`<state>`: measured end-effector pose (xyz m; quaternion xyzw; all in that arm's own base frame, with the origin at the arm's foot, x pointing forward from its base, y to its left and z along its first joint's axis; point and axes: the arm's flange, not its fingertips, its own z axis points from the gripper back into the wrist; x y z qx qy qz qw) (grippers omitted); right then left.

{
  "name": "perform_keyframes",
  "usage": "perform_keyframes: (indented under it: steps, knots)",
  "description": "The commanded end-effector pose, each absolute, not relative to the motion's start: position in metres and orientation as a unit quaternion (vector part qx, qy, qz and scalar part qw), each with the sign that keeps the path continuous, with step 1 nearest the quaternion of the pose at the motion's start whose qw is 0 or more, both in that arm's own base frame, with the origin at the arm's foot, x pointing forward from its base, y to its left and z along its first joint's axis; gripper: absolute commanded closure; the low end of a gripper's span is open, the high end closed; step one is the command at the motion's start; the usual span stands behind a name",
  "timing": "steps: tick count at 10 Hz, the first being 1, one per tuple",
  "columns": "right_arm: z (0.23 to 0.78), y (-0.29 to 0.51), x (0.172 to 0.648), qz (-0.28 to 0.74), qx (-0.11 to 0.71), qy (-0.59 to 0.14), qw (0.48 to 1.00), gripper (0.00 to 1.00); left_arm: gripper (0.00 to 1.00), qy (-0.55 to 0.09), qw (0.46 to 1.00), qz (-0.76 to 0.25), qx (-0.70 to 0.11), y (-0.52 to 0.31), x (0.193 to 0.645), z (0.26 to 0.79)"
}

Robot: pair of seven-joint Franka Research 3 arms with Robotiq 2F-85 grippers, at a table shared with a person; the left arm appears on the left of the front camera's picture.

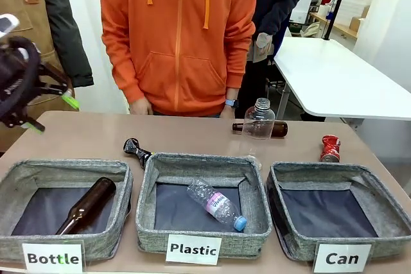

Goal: Sort the can waste into the basket.
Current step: Pick up the can waste from the table and place it in the right Fabric basket.

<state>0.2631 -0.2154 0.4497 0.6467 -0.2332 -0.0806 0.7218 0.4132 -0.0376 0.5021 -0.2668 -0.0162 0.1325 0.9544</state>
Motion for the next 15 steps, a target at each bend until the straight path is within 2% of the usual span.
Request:
perform_keyframes:
  steps: [1,4,8,11,15]
  knots:
    - [0.451,-0.217,0.264,-0.07,0.647,-0.243,0.72,0.0,0.0,-0.001,0.965,0.171,-0.197,-0.059,0.433,0.504]
    - [0.451,-0.217,0.264,-0.07,0.647,-0.243,0.72,0.0,0.0,-0.013,0.972,0.188,-0.14,-0.128,0.465,0.471]
    - [0.451,-0.217,0.264,-0.07,0.647,-0.243,0.72,0.0,0.0,-0.042,0.964,0.239,-0.11,-0.206,0.504,0.407]
    - [0.451,-0.217,0.264,-0.07,0.647,-0.243,0.72,0.0,0.0,-0.046,0.954,0.277,-0.102,-0.222,0.532,0.374]
    - [0.451,-0.217,0.264,-0.07,0.647,-0.243,0.72,0.0,0.0,-0.051,0.942,0.324,-0.07,-0.229,0.549,0.337]
